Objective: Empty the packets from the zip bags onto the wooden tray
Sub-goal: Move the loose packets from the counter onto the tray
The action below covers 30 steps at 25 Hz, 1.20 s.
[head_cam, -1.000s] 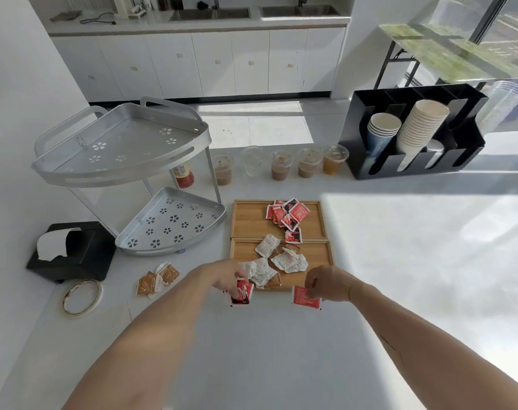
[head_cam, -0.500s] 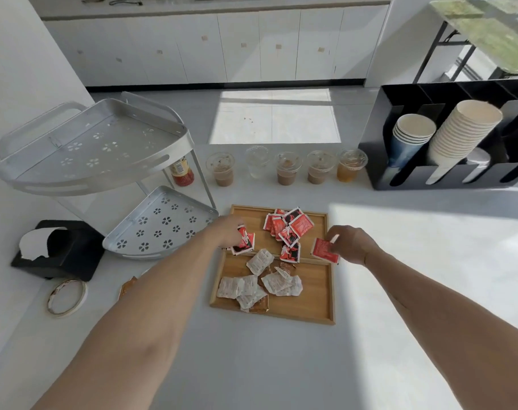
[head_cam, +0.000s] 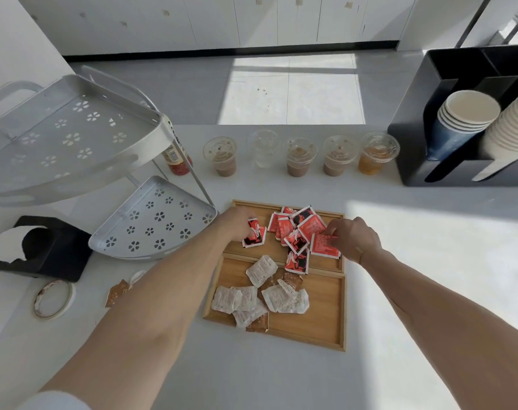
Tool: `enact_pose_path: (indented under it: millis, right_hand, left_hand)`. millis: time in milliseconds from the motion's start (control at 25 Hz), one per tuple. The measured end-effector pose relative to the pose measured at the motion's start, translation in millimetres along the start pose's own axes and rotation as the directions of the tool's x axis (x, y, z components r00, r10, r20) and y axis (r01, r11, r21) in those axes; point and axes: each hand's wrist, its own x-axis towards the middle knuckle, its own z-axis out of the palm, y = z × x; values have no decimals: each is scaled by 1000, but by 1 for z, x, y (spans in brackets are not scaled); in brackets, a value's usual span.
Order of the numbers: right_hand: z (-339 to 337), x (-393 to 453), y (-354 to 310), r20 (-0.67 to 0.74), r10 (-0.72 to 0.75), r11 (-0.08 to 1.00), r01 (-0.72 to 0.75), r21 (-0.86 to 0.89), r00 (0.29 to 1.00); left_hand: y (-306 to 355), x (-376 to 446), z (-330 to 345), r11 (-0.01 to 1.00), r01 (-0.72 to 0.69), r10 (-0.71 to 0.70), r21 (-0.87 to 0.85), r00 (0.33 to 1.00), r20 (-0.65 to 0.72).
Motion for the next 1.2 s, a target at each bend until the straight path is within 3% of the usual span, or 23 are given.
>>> enact_pose_path:
  millis: [280, 520, 840, 1080, 1200]
  right_hand:
    - [10, -4, -2, -161, -29, 998, 21, -51, 987]
    - [10, -34, -17, -134, -40, 984, 16, -175, 990]
    - [3, -101, -57, 31, -77, 957, 82, -279, 997]
    - [20, -140, -103, 159, -97, 938, 144, -316, 982]
    - [35, -149, -134, 265, -121, 924, 206, -323, 957]
  left_hand:
    - [2, -6, 11, 995, 46, -23, 86, 967, -253]
    - [4, -45, 25, 999, 44, -32, 23, 928, -371]
    - [-26, -127, 36, 998, 65, -64, 7, 990, -126]
    - [-84, -186, 45, 994, 77, -71, -75, 995, 73]
    - [-121, -212, 44, 991, 105, -96, -84, 990, 102]
